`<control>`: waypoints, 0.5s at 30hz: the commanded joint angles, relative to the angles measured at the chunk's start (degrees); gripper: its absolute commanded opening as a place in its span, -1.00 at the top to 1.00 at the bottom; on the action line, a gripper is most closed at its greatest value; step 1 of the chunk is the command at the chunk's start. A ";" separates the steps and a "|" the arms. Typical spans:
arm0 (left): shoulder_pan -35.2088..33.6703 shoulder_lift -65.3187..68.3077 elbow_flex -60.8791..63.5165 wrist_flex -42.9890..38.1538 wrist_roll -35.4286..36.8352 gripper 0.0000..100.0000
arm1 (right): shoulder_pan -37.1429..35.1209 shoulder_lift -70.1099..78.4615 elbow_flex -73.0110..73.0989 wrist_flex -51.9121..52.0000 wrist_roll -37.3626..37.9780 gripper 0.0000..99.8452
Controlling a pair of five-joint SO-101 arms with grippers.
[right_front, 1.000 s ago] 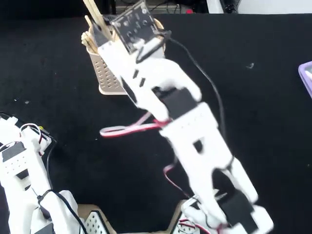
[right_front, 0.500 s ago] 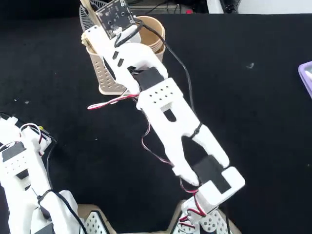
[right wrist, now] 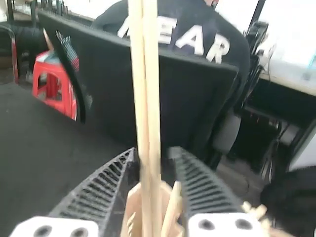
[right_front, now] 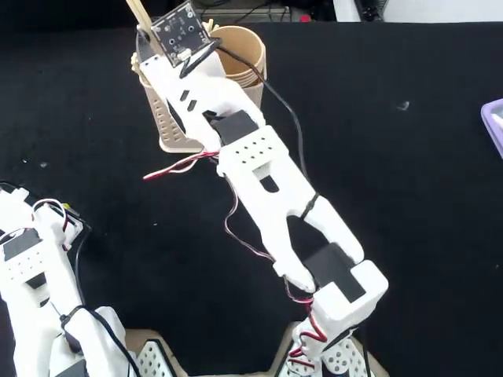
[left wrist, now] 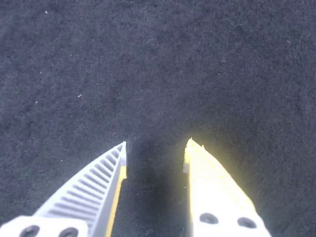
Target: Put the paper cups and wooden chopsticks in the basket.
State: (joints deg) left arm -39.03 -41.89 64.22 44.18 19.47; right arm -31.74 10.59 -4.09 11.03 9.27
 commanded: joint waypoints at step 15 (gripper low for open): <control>-0.13 -0.70 -2.95 -0.53 0.09 0.62 | 3.16 -34.68 -5.23 37.36 -2.11 0.84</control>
State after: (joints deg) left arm -39.03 -41.89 64.22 44.18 19.47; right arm -31.21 -12.35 -6.46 37.05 7.52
